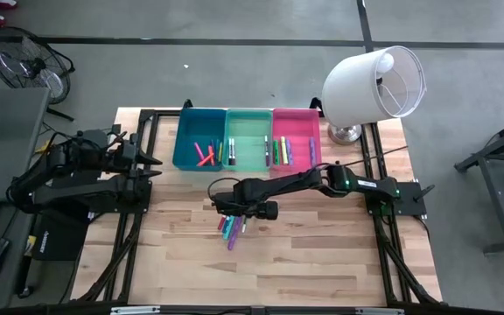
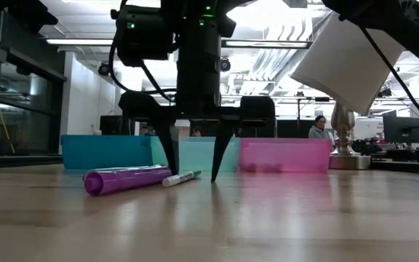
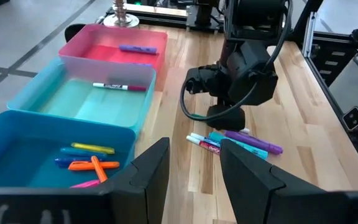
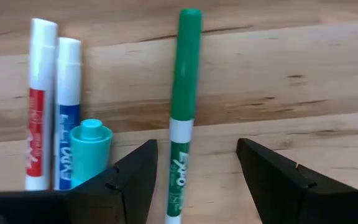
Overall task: Pick & Place Markers
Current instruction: Put the green marker pen into the green bin
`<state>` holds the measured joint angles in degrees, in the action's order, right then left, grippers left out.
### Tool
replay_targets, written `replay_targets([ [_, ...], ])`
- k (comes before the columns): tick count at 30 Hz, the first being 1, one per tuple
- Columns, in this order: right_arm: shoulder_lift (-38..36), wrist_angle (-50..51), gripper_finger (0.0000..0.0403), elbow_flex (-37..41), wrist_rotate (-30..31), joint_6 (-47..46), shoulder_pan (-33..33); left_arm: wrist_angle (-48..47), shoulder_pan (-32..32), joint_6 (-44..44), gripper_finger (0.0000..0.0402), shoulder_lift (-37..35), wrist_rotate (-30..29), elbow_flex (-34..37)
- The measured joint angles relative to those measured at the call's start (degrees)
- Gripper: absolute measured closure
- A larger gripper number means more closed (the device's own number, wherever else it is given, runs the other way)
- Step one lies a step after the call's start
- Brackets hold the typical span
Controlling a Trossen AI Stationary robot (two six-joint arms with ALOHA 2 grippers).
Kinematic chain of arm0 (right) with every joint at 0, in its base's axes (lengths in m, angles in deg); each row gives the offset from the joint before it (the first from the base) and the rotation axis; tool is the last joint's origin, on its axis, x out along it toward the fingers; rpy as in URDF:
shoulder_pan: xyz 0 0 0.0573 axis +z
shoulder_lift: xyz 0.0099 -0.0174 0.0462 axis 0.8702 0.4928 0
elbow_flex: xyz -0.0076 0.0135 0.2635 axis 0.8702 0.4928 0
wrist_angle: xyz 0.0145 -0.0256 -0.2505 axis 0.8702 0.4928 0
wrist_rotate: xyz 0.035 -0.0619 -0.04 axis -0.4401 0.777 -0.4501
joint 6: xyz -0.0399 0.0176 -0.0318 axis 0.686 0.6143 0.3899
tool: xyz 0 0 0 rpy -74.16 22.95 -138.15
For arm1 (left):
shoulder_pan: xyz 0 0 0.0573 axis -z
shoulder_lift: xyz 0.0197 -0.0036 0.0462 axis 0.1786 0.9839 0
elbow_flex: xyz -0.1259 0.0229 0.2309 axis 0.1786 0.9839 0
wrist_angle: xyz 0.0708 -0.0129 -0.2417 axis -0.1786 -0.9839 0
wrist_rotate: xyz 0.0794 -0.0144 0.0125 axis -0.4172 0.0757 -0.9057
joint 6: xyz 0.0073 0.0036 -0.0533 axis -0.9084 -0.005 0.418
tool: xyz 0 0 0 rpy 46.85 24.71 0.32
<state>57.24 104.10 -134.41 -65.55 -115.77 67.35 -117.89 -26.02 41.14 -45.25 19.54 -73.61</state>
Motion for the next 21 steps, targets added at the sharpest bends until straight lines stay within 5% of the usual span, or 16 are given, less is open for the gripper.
replay_targets([
  [10,0.1,2.4,0.0195,0.1,-1.0,0.0,0.3,-0.2,0.0,0.0,0.0262,0.0,0.0,0.0],
  [21,0.1,1.0,0.0299,0.3,-2.2,1.0,0.3,-0.1,0.0,0.0,0.0262,0.0,0.0,-0.1],
])
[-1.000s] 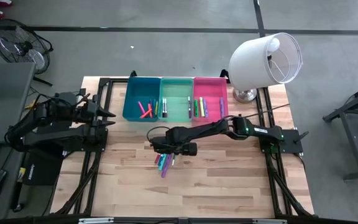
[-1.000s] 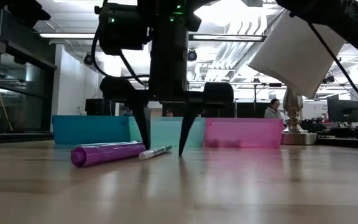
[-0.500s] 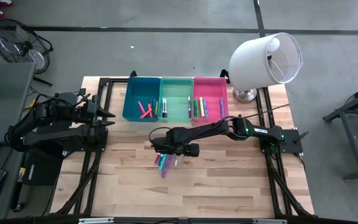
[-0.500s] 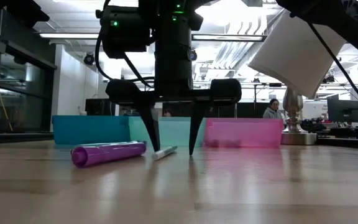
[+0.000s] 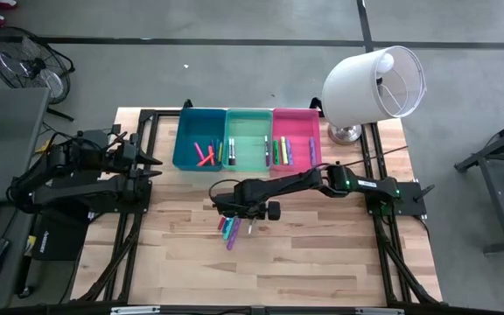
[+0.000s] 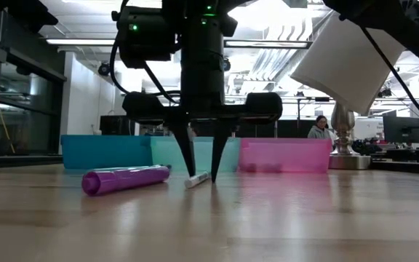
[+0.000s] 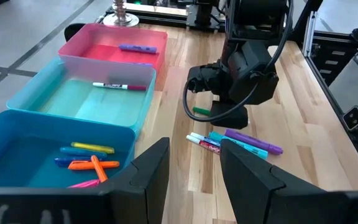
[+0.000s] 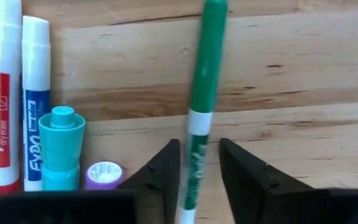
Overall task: Pick & Place Markers
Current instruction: Put the green marker pen into the green bin
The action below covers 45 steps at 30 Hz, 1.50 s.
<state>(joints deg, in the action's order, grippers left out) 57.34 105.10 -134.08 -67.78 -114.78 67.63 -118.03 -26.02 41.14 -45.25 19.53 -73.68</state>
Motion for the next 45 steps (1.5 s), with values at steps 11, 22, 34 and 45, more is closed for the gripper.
replay_targets([
  [11,0.0,-0.3,0.0384,0.1,-0.9,1.3,0.0,0.0,0.0,0.0,0.0262,0.0,0.0,0.0],
  [22,-0.2,-0.5,0.0384,0.1,-1.0,2.6,0.0,0.0,0.0,0.0,0.0262,0.0,0.0,0.0],
  [34,-1.1,0.3,0.0384,-0.3,0.1,3.9,0.0,-0.1,0.0,0.0,0.0262,0.0,0.0,0.0],
  [45,-3.0,0.9,0.0384,-0.2,0.1,5.7,0.1,-0.1,0.0,0.0,0.0262,0.0,0.0,0.0],
])
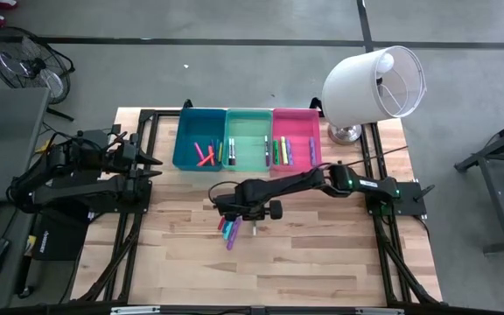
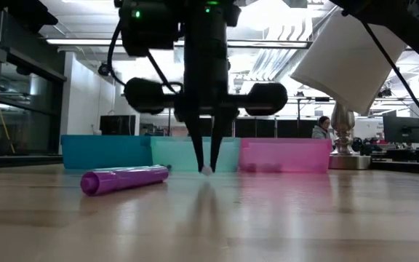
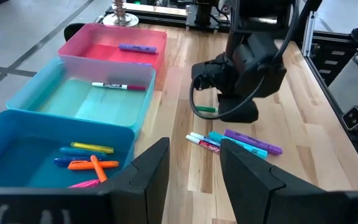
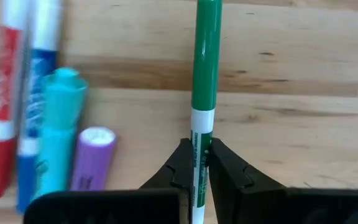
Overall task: Pick & Place Markers
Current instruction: Put the green marker pen into the green bin
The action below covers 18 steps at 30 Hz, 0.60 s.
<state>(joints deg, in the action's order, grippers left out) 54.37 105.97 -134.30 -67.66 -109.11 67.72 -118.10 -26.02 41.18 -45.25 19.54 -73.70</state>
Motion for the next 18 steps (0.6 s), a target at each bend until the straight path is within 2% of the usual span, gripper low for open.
replay_targets([
  [10,-4.5,-0.3,0.0384,-0.1,3.7,3.5,-1.4,0.0,0.0,0.1,0.0262,0.0,0.0,0.0],
  [18,-10.9,-0.9,0.0385,-0.2,9.8,10.4,-5.6,0.0,0.0,0.3,0.0262,0.0,-0.4,0.0],
])
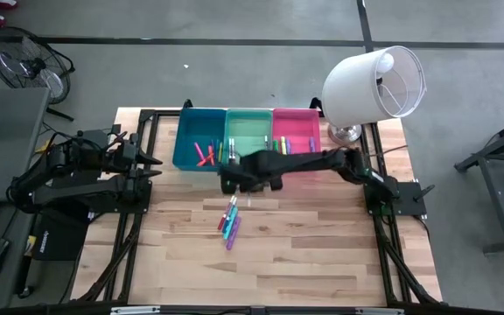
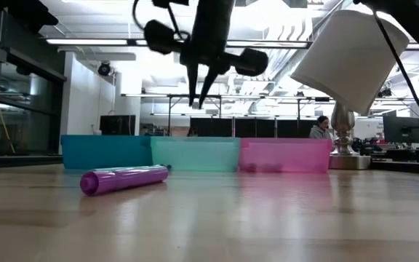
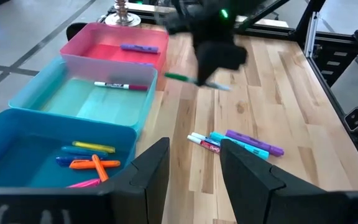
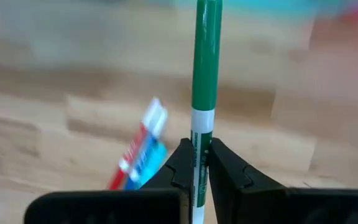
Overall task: Pick & Place Markers
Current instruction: Put the green marker pen into the green bin
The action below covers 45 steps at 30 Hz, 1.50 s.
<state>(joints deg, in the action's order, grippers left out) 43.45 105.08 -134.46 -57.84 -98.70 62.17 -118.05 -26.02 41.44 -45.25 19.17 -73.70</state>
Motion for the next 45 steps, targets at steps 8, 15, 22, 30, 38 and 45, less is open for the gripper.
replay_targets([
  [8,-2.4,-1.8,0.0385,-0.1,3.0,11.7,-7.5,0.8,0.0,2.3,0.0262,0.0,0.3,0.0],
  [15,-2.4,-6.8,0.0385,0.6,2.8,19.3,-14.6,2.6,0.0,7.1,0.0262,0.0,-1.5,0.0],
  [22,-1.5,-13.5,0.0385,0.6,0.7,25.0,-20.2,2.9,0.0,12.9,0.0262,0.0,-5.4,0.0],
  [30,2.7,-17.5,0.0385,0.5,-4.0,27.9,-22.3,3.1,0.0,17.0,0.0262,0.0,-7.7,0.0],
  [38,7.2,-18.1,0.0385,0.6,-6.7,27.4,-22.4,3.1,0.0,19.7,0.0262,0.0,-9.5,0.0],
  [45,7.6,-16.8,0.0344,0.5,-5.9,27.3,-22.1,3.1,0.0,20.9,0.0262,0.0,-9.7,0.0],
])
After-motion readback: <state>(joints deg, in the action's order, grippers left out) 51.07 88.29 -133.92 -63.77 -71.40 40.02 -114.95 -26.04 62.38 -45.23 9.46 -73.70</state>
